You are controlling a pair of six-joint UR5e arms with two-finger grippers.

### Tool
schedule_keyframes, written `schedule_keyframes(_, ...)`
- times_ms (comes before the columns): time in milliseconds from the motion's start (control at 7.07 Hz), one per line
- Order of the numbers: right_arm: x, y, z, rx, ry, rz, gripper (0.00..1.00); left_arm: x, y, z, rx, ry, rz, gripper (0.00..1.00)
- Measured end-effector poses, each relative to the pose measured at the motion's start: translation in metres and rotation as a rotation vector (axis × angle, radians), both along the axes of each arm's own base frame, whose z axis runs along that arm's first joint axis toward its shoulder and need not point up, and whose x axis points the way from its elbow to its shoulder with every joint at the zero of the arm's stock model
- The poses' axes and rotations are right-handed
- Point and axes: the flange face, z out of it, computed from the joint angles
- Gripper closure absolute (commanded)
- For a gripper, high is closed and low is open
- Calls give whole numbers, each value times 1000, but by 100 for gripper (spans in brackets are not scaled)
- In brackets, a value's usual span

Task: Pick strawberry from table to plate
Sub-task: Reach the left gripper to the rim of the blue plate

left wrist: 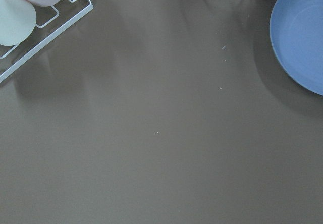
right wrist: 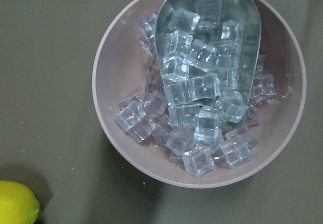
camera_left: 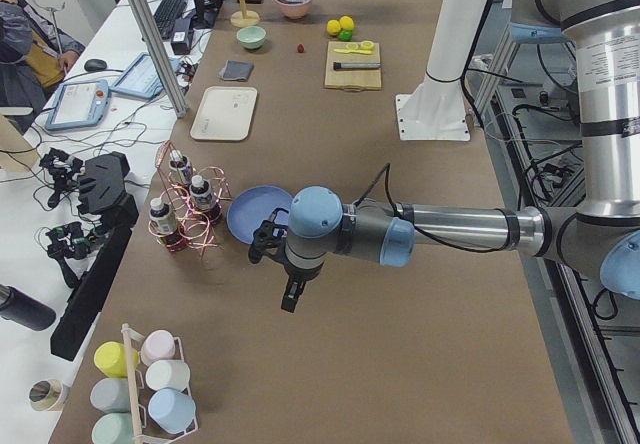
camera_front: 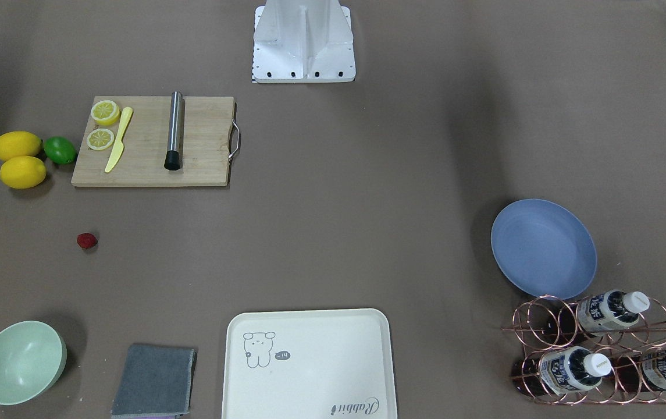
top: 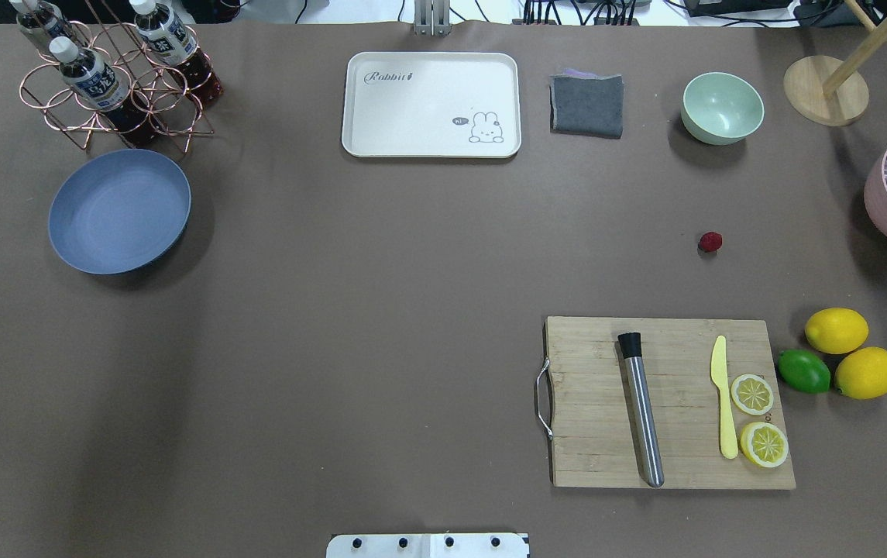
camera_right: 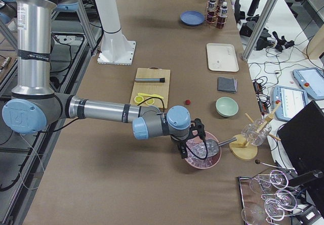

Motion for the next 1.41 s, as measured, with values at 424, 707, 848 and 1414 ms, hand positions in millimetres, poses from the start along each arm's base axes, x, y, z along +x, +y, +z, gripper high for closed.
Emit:
schedule_keyframes(424, -1, 0, -3, 0, -11, 0, 0, 0, 3, 2, -8, 2, -3, 2)
schedule_keyframes(707, -1, -4, -6, 8, -12, -2, 0, 0, 7, 5, -17, 3, -5, 3)
schedule_keyframes(848, -2, -5, -7, 11, -13, -3, 0, 0, 7, 5, -16, 3, -5, 3)
schedule_keyframes(1414, -6, -1, -9, 41, -82, -18, 0, 2, 3, 4, -12, -2, 0, 3)
